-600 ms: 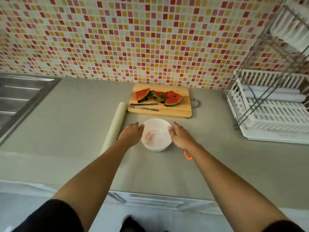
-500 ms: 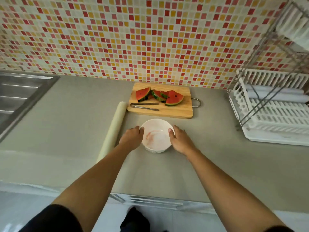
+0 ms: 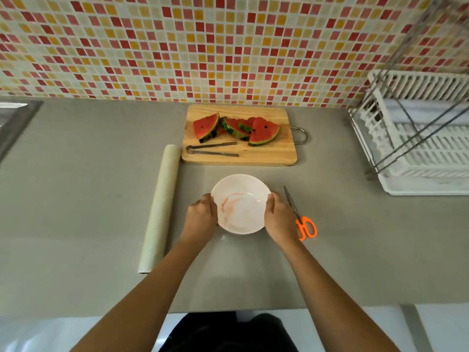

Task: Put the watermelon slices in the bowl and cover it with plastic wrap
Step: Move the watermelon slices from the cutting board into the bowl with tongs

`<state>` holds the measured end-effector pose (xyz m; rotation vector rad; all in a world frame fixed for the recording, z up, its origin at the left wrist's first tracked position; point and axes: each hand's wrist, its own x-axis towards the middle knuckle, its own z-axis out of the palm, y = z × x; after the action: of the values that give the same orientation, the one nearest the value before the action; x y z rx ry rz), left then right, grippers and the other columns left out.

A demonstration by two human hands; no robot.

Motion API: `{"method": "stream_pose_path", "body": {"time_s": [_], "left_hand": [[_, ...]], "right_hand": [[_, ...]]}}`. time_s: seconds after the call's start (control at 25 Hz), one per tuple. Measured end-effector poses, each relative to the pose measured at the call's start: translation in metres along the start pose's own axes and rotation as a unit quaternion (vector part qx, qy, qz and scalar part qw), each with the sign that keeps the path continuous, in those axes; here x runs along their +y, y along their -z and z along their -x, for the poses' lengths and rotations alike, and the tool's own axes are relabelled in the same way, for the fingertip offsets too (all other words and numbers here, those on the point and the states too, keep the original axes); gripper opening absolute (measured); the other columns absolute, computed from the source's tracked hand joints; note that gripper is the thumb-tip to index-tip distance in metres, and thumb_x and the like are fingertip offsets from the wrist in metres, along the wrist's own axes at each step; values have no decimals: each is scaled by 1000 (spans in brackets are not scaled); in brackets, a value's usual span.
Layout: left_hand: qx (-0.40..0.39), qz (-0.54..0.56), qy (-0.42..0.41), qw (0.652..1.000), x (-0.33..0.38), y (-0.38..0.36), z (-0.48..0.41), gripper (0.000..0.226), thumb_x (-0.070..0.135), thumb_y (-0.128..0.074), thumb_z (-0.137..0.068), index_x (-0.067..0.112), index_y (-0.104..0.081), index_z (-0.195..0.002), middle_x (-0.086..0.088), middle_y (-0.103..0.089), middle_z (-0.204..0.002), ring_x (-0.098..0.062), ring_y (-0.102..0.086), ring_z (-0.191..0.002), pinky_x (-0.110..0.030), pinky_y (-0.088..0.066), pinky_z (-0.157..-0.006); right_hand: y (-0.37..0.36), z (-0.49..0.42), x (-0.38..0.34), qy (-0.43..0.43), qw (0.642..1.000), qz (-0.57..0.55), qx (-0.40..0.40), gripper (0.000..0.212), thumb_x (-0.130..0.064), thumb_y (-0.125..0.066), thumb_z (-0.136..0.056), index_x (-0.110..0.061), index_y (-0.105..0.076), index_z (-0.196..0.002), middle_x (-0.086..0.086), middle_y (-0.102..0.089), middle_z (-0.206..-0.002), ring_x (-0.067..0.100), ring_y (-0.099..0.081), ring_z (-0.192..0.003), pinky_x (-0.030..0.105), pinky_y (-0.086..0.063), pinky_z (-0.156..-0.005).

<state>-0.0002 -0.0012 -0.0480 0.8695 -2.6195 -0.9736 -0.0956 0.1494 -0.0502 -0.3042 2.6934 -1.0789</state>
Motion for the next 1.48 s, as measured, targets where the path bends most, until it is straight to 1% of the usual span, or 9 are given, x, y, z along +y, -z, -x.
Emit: {"method": "stream_pose_path", "body": {"time_s": [0.24, 0.44, 0.52, 0.72, 0.96, 1.08, 1.2, 1.36, 1.48], "left_hand": [[-6, 6, -3, 1000, 0, 0, 0, 25, 7, -39, -98, -11, -56, -97, -34, -64, -82, -49, -59, -74, -45, -41, -63], [-17, 2, 11, 1000, 3, 4, -2, 25, 7, -38, -98, -10, -57, -98, -31, -64, -79, -47, -59, -72, -42, -42, -61], [-32, 8, 13, 999, 8, 7, -13, 28, 10, -35, -99, -5, -58, -100, -24, -68, -74, -41, -63, -70, -41, -50, -64], [-41, 22, 19, 999, 20, 9, -47, 28, 14, -30, -100, -1, -53, -91, -18, -67, -68, -36, -65, -65, -42, -55, -64], [-47, 22, 43, 998, 18, 0, -63, 29, 17, -29, -101, 3, -52, -91, -20, -69, -75, -29, -64, -58, -36, -55, -60], [-51, 28, 45, 997, 15, -2, -63, 30, 19, -30, -101, 1, -53, -94, -20, -67, -76, -35, -64, -66, -41, -55, -64], [-79, 11, 52, 995, 13, 7, -69, 37, 28, -31, -101, 3, -57, -99, -22, -67, -89, -40, -62, -84, -42, -50, -73], [22, -103, 9, 994, 1, 35, -117, 33, 27, -44, -98, 2, -63, -111, -26, -65, -101, -42, -60, -92, -42, -46, -78], [-54, -193, -54, 978, -3, 44, -161, 35, 24, -55, -93, 9, -60, -124, -20, -59, -118, -37, -57, -104, -41, -46, -90]], "right_hand": [[-3, -1, 2, -2, 1000, 18, 16, 31, -24, -32, -100, -7, -58, -105, 18, -67, -91, 36, -58, -88, 29, -23, -62], [-2, -2, 2, -6, 1000, 6, -7, 30, -24, -31, -100, -9, -57, -105, 13, -64, -82, 35, -57, -84, 32, -28, -61], [2, -7, 1, -13, 1000, -17, -21, 30, -25, -31, -99, -10, -56, -103, 9, -60, -78, 35, -57, -82, 33, -33, -61], [7, -40, -9, -8, 999, -30, -24, 33, -27, -30, -100, -12, -55, -115, 15, -66, -98, 36, -57, -94, 34, -38, -70], [5, -59, -11, -5, 999, -14, -33, 36, -29, -29, -99, -14, -54, -122, 16, -67, -103, 37, -59, -97, 35, -42, -74], [4, -59, -9, -9, 999, -24, -37, 36, -30, -29, -99, -15, -54, -122, 15, -67, -103, 37, -59, -97, 37, -44, -76], [4, -61, -8, -6, 999, -19, -39, 37, -30, -29, -99, -16, -53, -123, 15, -68, -104, 37, -59, -98, 37, -44, -77], [3, -63, -4, 0, 999, -12, -41, 37, -30, -30, -99, -15, -54, -123, 16, -68, -103, 38, -59, -97, 34, -41, -73], [2, -65, -4, -3, 999, -13, -43, 38, -30, -30, -99, -15, -53, -126, 17, -67, -106, 38, -58, -98, 36, -43, -75]]}}
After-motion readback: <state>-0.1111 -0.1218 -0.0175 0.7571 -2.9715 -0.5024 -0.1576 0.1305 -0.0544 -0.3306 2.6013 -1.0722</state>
